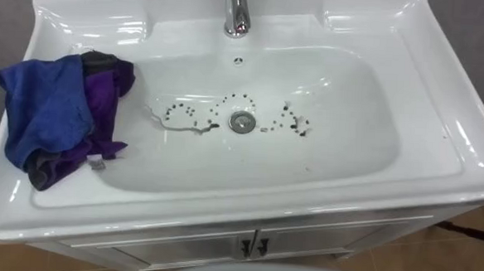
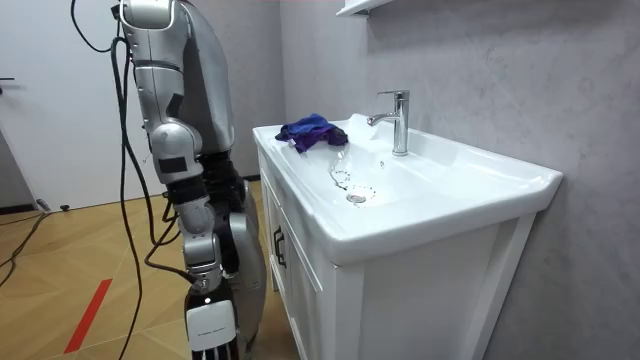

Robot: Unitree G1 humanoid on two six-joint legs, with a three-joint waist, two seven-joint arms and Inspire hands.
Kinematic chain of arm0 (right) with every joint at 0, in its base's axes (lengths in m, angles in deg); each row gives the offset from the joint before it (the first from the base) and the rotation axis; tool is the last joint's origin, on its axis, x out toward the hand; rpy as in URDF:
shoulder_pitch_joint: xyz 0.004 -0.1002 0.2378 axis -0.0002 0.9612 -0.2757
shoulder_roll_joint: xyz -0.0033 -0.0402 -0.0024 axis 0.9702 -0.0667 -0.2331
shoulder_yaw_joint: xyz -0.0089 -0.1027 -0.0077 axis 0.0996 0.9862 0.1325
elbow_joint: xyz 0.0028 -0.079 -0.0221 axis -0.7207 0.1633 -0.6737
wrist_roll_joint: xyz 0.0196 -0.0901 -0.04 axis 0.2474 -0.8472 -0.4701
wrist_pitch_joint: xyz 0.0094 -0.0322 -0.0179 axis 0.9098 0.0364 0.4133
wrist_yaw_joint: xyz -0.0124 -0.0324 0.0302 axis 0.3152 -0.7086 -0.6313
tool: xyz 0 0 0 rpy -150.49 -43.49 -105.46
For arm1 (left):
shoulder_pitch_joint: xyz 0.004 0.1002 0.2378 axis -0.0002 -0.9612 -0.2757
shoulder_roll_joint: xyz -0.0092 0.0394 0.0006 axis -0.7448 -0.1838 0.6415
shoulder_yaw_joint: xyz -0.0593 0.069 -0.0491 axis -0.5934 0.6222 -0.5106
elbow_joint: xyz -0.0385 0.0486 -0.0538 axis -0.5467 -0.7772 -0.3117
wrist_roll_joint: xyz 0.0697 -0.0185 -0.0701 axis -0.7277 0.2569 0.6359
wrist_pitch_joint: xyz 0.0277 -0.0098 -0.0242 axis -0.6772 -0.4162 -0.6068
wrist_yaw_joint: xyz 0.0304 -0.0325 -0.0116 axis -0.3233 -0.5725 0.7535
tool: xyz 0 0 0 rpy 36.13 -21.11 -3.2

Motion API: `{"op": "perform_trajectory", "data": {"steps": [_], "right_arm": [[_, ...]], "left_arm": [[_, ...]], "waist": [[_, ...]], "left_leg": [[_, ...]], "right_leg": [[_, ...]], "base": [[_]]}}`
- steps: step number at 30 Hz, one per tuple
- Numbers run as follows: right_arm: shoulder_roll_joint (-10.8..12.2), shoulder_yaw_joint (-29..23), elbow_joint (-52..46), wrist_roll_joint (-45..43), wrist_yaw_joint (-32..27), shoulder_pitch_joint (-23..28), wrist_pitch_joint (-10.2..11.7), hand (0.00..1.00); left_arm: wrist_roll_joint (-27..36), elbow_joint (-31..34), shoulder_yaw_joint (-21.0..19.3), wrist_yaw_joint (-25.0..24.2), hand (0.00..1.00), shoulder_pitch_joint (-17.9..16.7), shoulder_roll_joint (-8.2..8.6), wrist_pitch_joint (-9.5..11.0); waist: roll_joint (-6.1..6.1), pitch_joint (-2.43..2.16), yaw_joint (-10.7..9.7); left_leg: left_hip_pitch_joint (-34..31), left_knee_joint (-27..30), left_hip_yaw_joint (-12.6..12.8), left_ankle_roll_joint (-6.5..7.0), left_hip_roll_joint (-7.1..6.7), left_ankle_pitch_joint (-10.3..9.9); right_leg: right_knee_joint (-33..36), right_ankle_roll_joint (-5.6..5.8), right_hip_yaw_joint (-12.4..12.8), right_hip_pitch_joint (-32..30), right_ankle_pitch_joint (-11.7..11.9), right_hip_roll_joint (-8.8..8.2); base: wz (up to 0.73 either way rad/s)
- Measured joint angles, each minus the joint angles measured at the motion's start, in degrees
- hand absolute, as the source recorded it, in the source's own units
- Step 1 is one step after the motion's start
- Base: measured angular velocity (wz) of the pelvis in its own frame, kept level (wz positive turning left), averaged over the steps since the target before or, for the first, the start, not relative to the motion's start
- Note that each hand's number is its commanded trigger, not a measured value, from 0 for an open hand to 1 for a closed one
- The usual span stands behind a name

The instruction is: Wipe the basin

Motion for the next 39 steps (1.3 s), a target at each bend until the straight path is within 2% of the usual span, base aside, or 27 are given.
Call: {"op": "perform_trajectory", "data": {"steps": [12,21,25,32,35,39], "right_arm": [[0.0,0.1,0.0,-0.6,1.0,-0.1,0.0,0.00],[0.0,0.1,-0.1,-0.4,1.2,-0.1,-0.3,0.00],[0.0,0.1,0.0,-0.1,1.2,-0.3,-1.2,0.00],[0.1,0.9,0.8,1.8,-0.1,-1.8,-1.2,0.00],[0.1,0.9,0.8,1.8,-1.0,-2.7,-0.8,0.00],[0.1,0.2,0.4,2.4,-1.7,-2.9,0.3,0.00]], "left_arm": [[0.0,0.0,0.8,0.1,0.00,0.2,-0.07,0.2],[0.0,0.1,0.8,0.3,0.00,0.3,-0.06,-0.1],[0.0,0.1,0.8,1.3,0.00,0.2,0.03,-0.1],[0.6,0.1,0.8,3.6,0.00,0.4,0.00,0.3],[2.9,0.2,-0.4,4.9,0.00,0.5,0.00,0.7],[5.4,0.2,-4.1,7.1,0.00,0.0,0.02,1.5]], "waist": [[-0.36,0.20,0.0],[-0.53,0.17,0.0],[-0.65,0.17,0.2],[-0.97,0.11,0.2],[-1.09,0.08,0.2],[-1.29,0.01,0.5]], "left_leg": [[-0.2,-0.1,-0.1,0.00,0.00,0.0],[-0.2,-0.2,-0.1,0.00,0.00,0.0],[-0.2,-0.4,-0.1,-0.01,-0.02,0.0],[-0.3,-0.4,-0.1,-0.01,-0.04,0.0],[-0.4,-0.3,-0.1,-0.01,-0.04,0.0],[-1.1,0.1,-0.7,0.00,-0.07,0.0]], "right_leg": [[-0.1,-0.01,0.0,-0.1,0.0,0.03],[-0.1,0.00,0.0,-0.1,0.0,0.03],[-0.1,0.00,0.0,-0.3,0.0,0.05],[-0.6,0.07,0.3,-0.2,0.1,0.17],[-1.0,0.11,0.0,-0.2,0.1,0.11],[-1.3,0.14,-0.4,-0.1,0.2,0.10]], "base": [[0.00],[0.00],[0.00],[0.00],[0.00],[0.07]]}}
